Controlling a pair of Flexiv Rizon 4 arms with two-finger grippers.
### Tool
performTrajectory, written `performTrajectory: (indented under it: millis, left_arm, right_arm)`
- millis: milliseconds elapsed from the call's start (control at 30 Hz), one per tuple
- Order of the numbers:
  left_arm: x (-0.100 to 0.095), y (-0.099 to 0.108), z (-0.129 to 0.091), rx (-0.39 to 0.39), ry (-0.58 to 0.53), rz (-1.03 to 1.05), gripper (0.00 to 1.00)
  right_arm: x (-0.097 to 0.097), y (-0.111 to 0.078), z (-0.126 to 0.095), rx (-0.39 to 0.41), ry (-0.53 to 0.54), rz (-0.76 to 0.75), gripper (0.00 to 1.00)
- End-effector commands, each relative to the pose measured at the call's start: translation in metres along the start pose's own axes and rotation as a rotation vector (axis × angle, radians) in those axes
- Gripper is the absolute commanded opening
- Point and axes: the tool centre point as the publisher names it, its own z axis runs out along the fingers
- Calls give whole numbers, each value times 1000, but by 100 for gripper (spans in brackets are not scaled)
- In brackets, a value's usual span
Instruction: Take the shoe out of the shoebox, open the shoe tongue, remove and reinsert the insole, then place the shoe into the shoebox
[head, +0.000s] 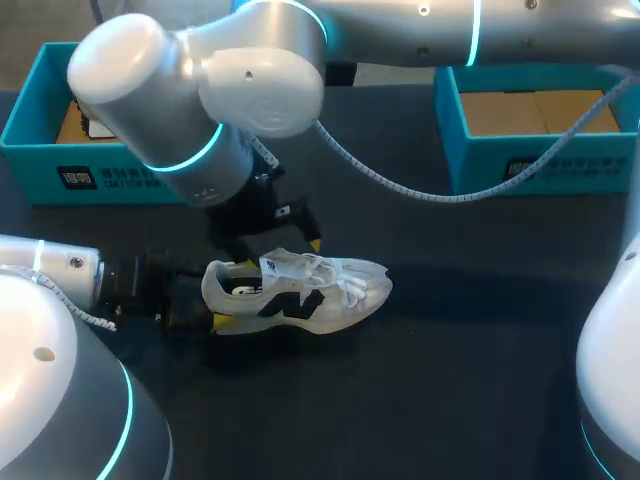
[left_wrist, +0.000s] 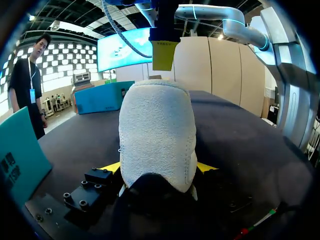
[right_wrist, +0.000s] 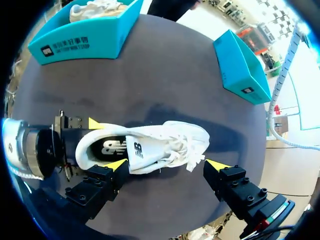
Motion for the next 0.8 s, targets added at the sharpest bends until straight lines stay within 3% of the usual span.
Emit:
performTrajectory:
  millis: [33,233,800]
  left_arm:
    - [0,4,0,-2,-3,1,0]
    - [0,4,0,-2,-3,1,0]
    - [0,4,0,-2,-3,1,0]
  right_arm:
    - [-17,-6,10,-29,106,742,100]
    - [-24,0,16,-4,79,737,100]
    - [-19,-2,15,-2,75,760,100]
